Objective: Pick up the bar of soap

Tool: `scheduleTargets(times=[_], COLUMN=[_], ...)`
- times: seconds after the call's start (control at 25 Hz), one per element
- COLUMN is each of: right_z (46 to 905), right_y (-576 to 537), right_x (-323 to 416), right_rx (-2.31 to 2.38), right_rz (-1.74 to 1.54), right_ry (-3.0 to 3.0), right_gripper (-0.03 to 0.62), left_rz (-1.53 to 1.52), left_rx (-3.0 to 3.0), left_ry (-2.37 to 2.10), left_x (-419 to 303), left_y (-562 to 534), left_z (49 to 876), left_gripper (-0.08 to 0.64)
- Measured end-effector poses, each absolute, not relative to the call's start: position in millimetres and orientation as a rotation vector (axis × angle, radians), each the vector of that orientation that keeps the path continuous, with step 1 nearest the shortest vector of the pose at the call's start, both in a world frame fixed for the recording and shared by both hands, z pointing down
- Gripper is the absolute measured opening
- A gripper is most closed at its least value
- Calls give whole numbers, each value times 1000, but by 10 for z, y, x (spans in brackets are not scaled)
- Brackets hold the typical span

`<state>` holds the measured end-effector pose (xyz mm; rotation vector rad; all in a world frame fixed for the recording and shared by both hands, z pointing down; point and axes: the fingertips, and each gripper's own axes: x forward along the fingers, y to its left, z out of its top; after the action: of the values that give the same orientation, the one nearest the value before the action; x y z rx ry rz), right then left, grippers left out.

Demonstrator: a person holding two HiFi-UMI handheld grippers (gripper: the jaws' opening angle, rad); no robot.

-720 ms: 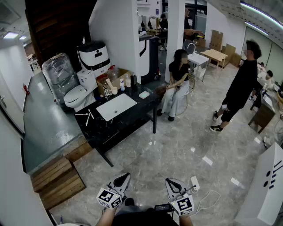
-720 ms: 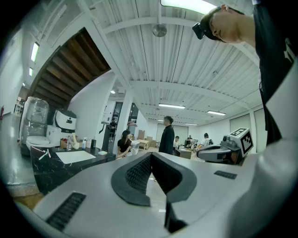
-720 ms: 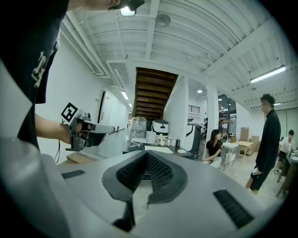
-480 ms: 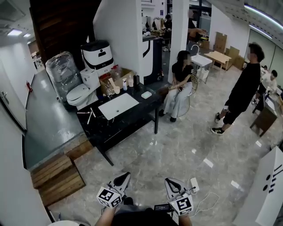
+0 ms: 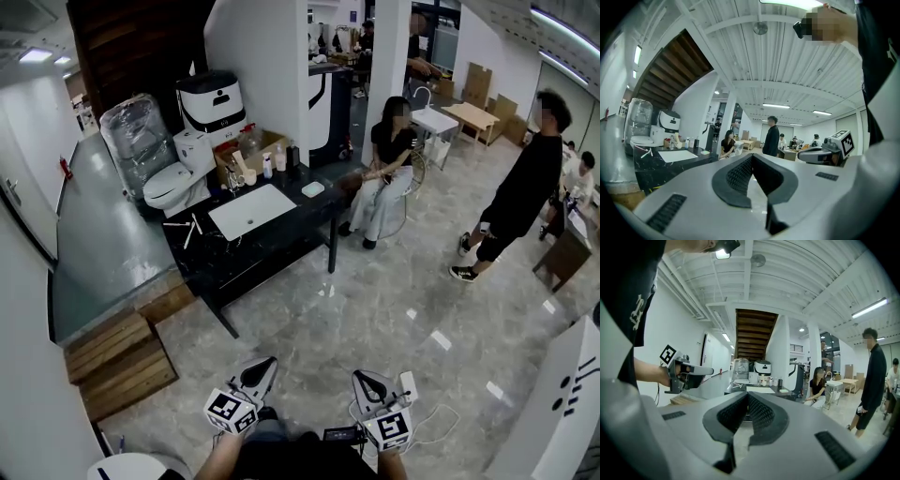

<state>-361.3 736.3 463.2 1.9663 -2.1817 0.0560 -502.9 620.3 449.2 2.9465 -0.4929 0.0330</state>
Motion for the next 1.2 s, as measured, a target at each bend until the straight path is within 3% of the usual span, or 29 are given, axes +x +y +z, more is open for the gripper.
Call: scheduleTargets(times=[0.48, 1.2], right_z=[4854, 4689], right_y=[6919, 4847], right_x=[-3072, -1902], right_rx=[1961, 1892], right_rz=[64, 60], right_ry=[-2097, -2069], right_gripper=[11, 11], left_rz=[35, 28], left_rx=[2903, 2886], left_ry=[-452, -406], left_x=[-4459, -3116], left_y=[5678, 3681], left_z=[4727, 4702], left_gripper=[11, 11])
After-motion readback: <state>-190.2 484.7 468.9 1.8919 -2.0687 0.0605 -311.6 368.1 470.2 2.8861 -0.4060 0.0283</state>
